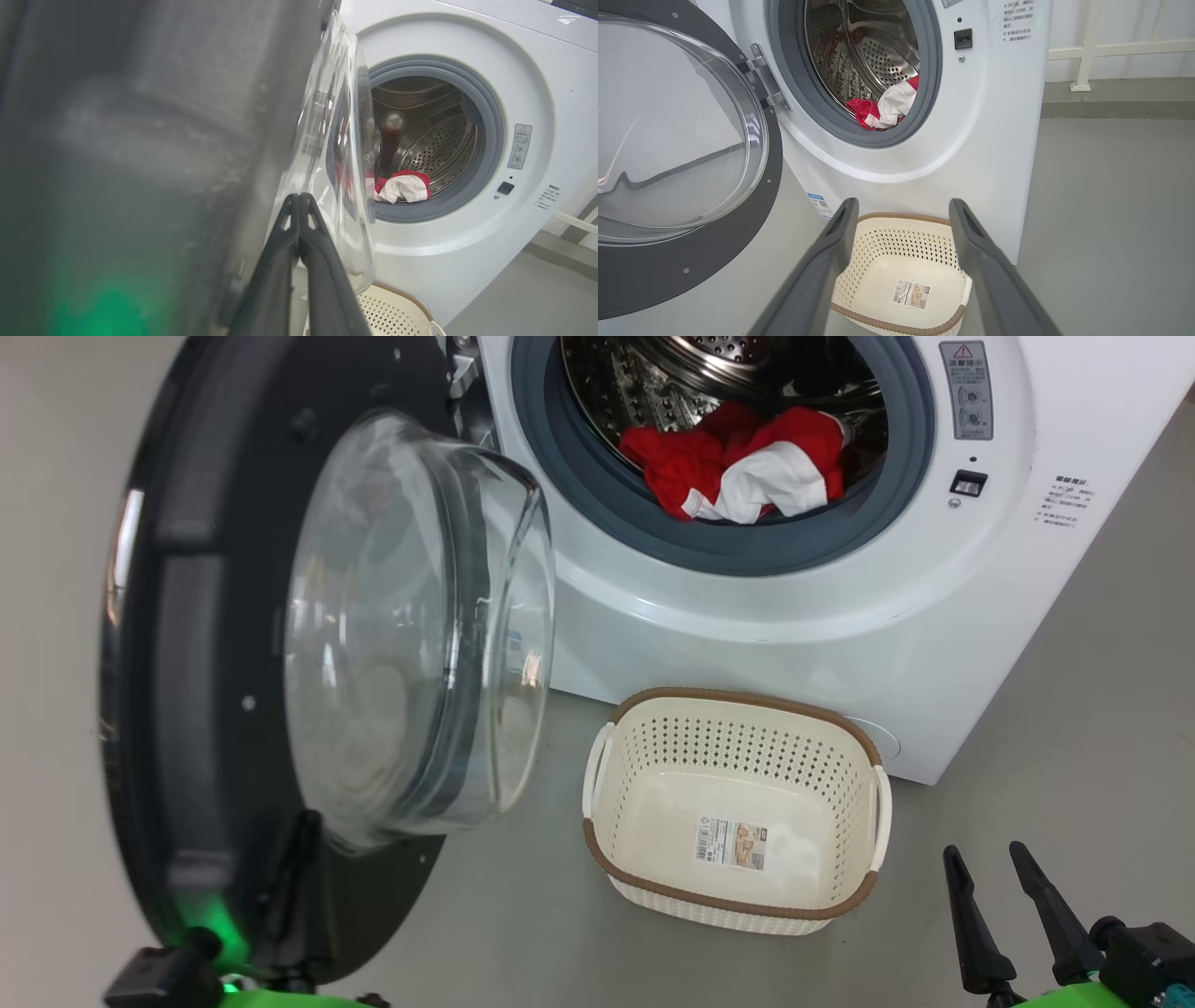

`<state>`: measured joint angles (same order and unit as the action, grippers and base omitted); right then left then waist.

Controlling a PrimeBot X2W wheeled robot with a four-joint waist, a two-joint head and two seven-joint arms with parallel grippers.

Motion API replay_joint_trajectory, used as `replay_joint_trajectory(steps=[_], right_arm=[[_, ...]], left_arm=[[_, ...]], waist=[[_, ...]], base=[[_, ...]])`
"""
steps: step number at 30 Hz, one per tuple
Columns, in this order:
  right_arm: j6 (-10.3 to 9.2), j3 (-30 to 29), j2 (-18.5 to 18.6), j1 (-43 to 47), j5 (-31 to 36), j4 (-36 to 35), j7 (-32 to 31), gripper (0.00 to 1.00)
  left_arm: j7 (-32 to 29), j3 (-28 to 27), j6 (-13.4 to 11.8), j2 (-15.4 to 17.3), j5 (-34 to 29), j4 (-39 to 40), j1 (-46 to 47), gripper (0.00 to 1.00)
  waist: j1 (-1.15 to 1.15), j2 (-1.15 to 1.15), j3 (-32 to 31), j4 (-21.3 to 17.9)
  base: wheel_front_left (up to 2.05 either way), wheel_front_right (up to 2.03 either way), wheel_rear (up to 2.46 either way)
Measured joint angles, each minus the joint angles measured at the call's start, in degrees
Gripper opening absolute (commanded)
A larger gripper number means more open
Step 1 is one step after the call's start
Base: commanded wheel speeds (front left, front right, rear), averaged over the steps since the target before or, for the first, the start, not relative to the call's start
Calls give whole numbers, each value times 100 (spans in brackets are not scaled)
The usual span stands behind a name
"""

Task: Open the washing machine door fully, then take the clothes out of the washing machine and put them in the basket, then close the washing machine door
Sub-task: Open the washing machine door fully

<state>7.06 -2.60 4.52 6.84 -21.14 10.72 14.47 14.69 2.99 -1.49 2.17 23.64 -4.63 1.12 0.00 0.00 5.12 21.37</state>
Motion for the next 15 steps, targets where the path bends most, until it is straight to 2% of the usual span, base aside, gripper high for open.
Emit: replay_joint_trajectory(steps=[15], right_arm=[[-1, 12, 63, -140, 0, -31, 0, 100]], left_arm=[[0, -1341, 31, -78, -220, -114, 274, 0]], waist=[[0, 0, 167, -88]], base=[[0, 0, 0]])
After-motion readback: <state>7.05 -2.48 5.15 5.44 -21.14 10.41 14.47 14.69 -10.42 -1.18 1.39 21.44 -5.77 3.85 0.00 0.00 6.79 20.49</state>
